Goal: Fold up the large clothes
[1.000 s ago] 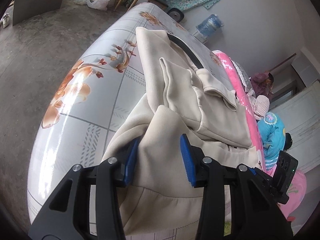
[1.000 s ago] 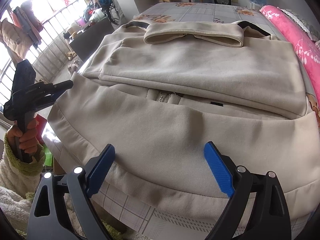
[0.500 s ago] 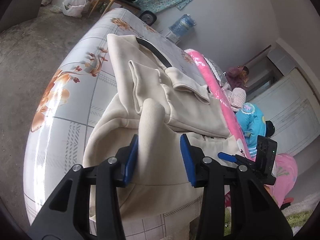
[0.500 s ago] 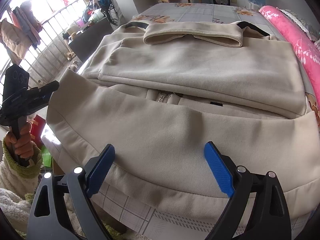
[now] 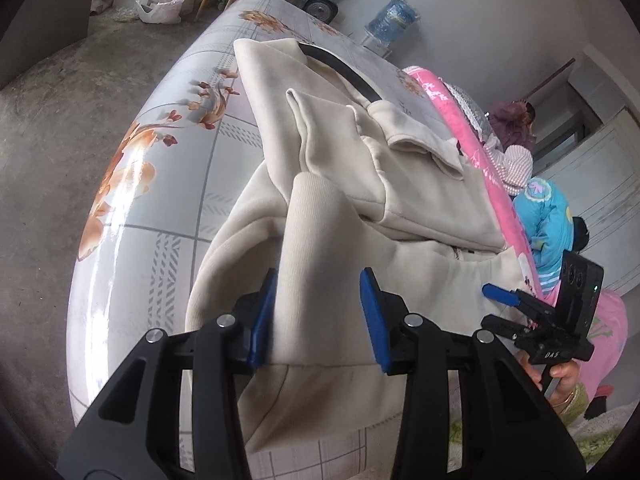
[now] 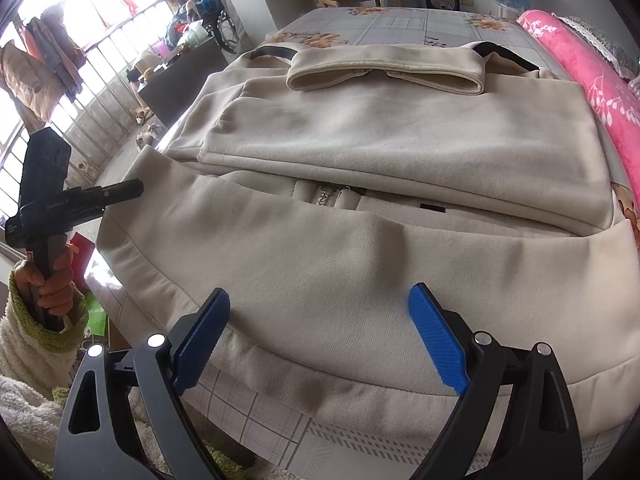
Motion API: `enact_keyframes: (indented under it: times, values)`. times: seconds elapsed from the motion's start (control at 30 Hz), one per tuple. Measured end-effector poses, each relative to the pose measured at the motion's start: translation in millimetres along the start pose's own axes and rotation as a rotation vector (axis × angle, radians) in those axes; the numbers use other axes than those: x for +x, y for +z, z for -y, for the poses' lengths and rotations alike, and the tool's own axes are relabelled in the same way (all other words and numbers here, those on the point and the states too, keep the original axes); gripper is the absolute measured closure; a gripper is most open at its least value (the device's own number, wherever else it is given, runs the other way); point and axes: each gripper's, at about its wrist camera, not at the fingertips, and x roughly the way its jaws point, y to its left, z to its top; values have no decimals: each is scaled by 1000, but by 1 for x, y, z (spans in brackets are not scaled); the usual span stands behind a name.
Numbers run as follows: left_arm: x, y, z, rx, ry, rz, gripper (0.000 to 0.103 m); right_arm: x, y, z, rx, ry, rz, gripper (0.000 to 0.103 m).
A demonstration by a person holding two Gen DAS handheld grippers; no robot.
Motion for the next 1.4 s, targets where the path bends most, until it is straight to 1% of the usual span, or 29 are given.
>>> enact_keyframes:
  times: [0.07,0.13,0.23,0.37,0.43,0.5,0.6,0.8,0.97,1.03,1.17,1.2,1.23,1.4]
  values:
    - [-1,-5,5,23,38,-8,64,0,0,0,-3,1,1,14]
    - [0,-8,14,56,93,-6,64,0,0,0,-5,2,1,14]
    - [6,-10,29,114,203,-7,64,-1,0,0,0,5,2,14]
    - [15,-14,49,191,352,-12,64,-6,2,6,54,29,3,14]
    - [17,-16,55,218,412,-4,62,-13,3,5,52,6,24,14]
    - [17,-17,57,219,442,3,60,-21,6,3,37,-41,53,14]
    - [16,-17,57,196,451,12,60,-25,9,4,34,-101,76,14]
    - [17,-21,63,219,488,27,60,-13,15,11,55,-180,47,14]
    - [17,-22,65,239,499,27,60,-16,17,8,51,-197,62,14]
    - [17,-22,64,233,493,26,60,-11,16,7,47,-203,42,14]
    - [16,-22,63,224,485,25,60,9,9,7,43,-204,-29,13]
    - [17,-22,63,222,485,23,60,9,7,4,32,-215,-11,9]
    - [17,-22,63,222,485,21,60,10,7,3,28,-225,-12,7]
    - [18,-20,64,224,488,15,60,10,3,0,17,-236,6,6]
